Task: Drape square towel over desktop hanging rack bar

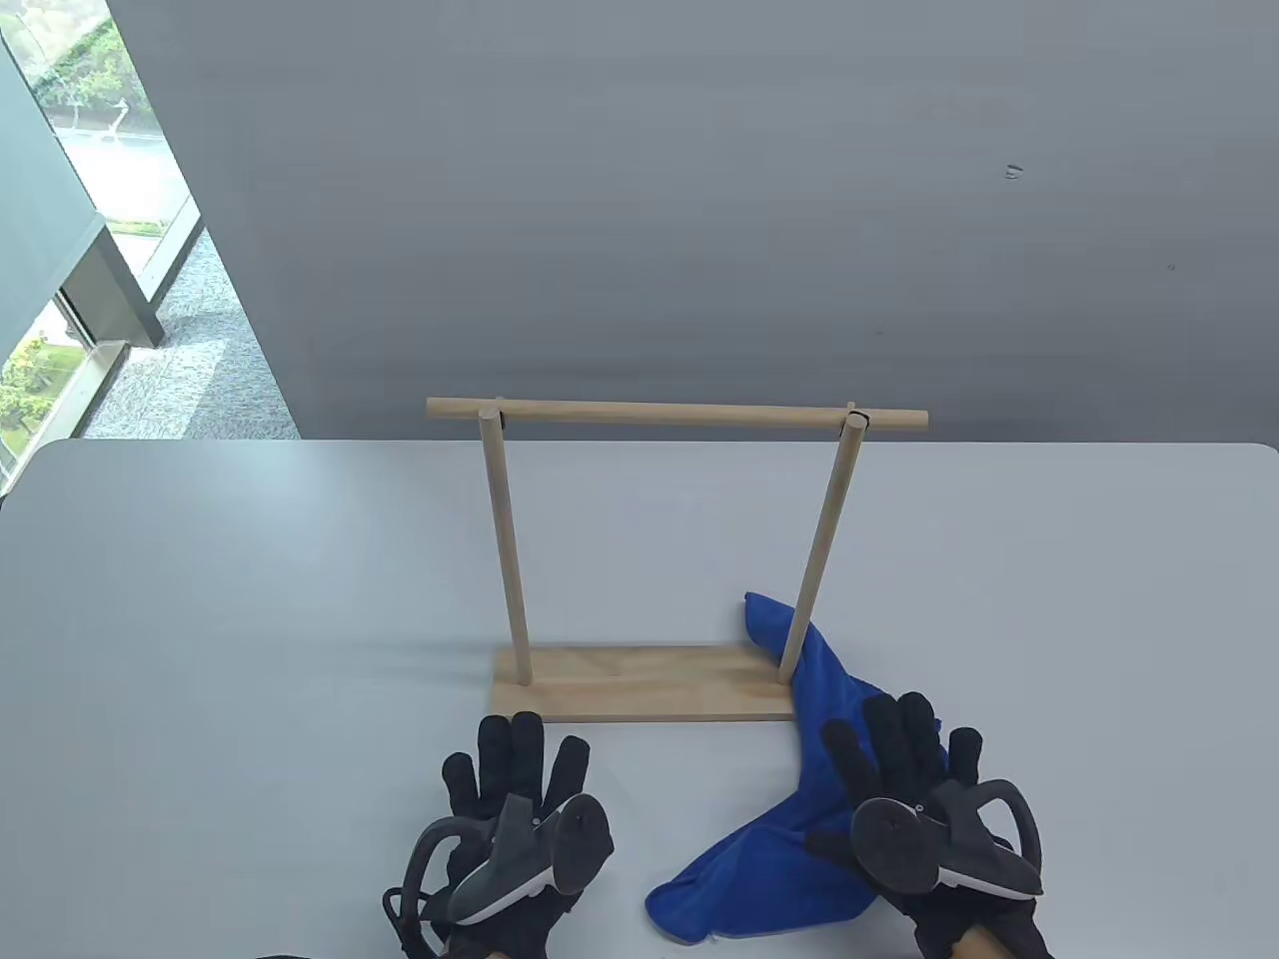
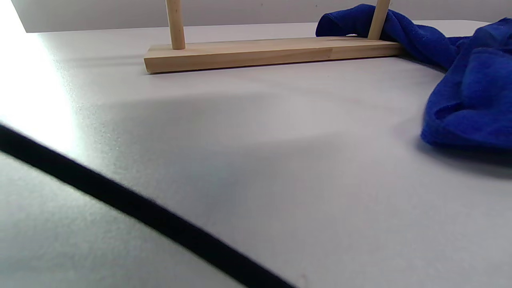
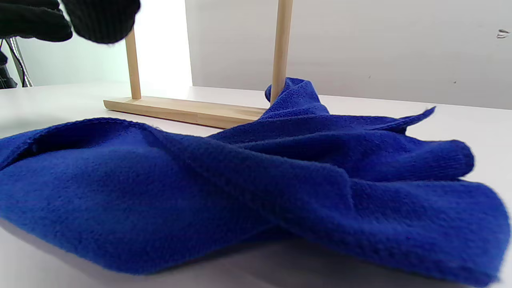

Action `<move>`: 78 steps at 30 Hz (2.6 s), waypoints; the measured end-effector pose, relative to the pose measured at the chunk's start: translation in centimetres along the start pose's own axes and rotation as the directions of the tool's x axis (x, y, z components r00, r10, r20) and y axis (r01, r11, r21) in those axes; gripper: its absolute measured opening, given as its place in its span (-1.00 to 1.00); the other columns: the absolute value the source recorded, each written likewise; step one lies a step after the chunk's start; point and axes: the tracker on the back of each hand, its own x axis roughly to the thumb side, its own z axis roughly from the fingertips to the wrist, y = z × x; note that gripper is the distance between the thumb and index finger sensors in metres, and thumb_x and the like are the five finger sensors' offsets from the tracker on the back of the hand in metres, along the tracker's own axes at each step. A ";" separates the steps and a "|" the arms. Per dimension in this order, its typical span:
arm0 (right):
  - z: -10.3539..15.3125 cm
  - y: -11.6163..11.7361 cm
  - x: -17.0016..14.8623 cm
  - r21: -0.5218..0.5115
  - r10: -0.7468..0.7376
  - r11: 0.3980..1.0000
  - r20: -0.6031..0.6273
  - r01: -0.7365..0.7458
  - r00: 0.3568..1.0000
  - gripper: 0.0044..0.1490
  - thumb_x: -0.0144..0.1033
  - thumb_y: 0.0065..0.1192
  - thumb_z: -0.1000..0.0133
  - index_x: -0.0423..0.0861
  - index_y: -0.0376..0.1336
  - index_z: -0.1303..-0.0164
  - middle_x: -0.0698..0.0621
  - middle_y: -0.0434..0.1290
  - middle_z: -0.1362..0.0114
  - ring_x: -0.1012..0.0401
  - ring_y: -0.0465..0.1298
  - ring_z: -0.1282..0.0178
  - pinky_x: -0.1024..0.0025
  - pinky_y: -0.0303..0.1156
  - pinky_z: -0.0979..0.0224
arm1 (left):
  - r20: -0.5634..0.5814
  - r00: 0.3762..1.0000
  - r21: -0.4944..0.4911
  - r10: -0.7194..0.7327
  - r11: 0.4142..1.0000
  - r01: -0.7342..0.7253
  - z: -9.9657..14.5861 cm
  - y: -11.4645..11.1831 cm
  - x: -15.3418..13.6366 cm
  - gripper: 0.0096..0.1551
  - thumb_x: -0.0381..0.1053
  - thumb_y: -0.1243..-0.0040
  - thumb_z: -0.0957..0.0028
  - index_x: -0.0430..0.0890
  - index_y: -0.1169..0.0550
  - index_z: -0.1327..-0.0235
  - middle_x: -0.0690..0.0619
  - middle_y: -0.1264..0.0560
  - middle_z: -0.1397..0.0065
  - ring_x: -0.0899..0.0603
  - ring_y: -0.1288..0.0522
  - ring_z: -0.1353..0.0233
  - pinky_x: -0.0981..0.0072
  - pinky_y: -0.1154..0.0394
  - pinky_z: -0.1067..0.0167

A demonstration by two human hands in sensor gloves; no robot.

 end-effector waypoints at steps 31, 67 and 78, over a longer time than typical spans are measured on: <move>-1.1 0.2 -0.9 -0.150 -0.289 0.943 0.062 0.296 0.955 -0.33 -0.25 0.03 -0.27 -0.34 0.15 -0.50 -0.41 0.34 -0.44 -0.22 0.50 -0.30 -0.30 0.19 -0.36 | -0.178 0.980 -0.297 0.087 0.945 -0.138 -0.7 -2.0 -2.0 -0.08 0.30 0.19 -0.14 -0.05 0.15 -0.61 -0.33 0.40 -0.59 -0.50 0.40 -0.57 -0.50 0.25 -0.38; 4.6 -4.6 1.9 -0.780 0.082 0.625 0.112 0.037 0.990 -0.52 -0.20 0.04 -0.22 -0.18 0.31 -0.23 -0.23 0.32 -0.48 -0.22 0.37 -0.47 -0.45 -0.02 -0.38 | -0.248 0.921 0.043 0.300 0.953 -0.299 -3.7 0.2 -1.7 -0.36 0.17 0.21 -0.17 -0.04 -0.39 -0.46 -0.18 -0.45 -0.44 -0.35 -0.50 -0.38 -0.33 -0.25 -0.37; 4.6 -4.7 2.2 -0.771 0.103 0.635 0.140 0.043 0.985 -0.52 -0.20 0.06 -0.22 -0.19 0.32 -0.22 -0.23 0.34 -0.47 -0.21 0.39 -0.45 -0.46 -0.02 -0.38 | -0.325 0.905 -0.122 -0.274 0.961 0.247 -9.4 -2.2 4.5 -0.12 0.36 0.39 -0.10 -0.19 -0.31 -0.47 -0.20 -0.40 -0.34 -0.30 -0.51 -0.24 -0.30 -0.24 -0.41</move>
